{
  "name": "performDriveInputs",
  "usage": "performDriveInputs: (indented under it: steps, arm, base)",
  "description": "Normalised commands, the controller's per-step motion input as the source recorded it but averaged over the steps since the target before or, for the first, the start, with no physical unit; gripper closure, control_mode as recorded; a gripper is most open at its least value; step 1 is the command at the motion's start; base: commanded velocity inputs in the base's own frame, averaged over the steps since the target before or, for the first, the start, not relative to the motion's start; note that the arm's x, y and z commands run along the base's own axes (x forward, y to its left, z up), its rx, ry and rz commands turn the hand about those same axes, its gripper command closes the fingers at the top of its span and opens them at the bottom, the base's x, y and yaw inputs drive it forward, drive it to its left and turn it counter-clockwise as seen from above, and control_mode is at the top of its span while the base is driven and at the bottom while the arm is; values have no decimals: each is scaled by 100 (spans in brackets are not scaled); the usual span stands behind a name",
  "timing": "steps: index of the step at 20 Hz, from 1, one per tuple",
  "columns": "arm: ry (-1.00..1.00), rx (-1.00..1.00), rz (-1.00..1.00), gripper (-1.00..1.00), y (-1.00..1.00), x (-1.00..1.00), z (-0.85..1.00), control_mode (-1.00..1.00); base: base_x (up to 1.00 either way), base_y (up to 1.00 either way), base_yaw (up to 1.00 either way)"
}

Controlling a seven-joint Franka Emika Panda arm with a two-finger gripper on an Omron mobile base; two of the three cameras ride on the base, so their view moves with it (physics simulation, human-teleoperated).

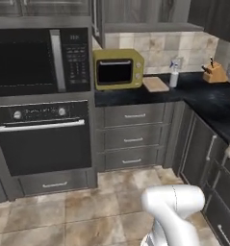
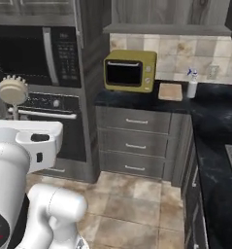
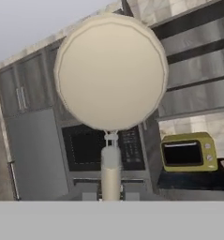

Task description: Grab the spray bottle from the cabinet, then place it next to the cutting board for sanitizing. Then grab the dish brush from the countertop next to the sink and place it next to the cutting board.

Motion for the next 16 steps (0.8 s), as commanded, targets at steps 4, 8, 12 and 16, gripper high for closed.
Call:
performDriveInputs:
  steps: [4,8,12,16]
  arm:
    - [0,0,0,100,0,0,0,100]
    - [0,0,0,100,0,0,0,100]
    - [0,0,0,100,0,0,0,100]
    - [0,0,0,100,0,0,0,100]
  base:
    - [100,-22,0]
    - [100,-46,0]
    - [100,-63,0]
    - [99,-65,0]
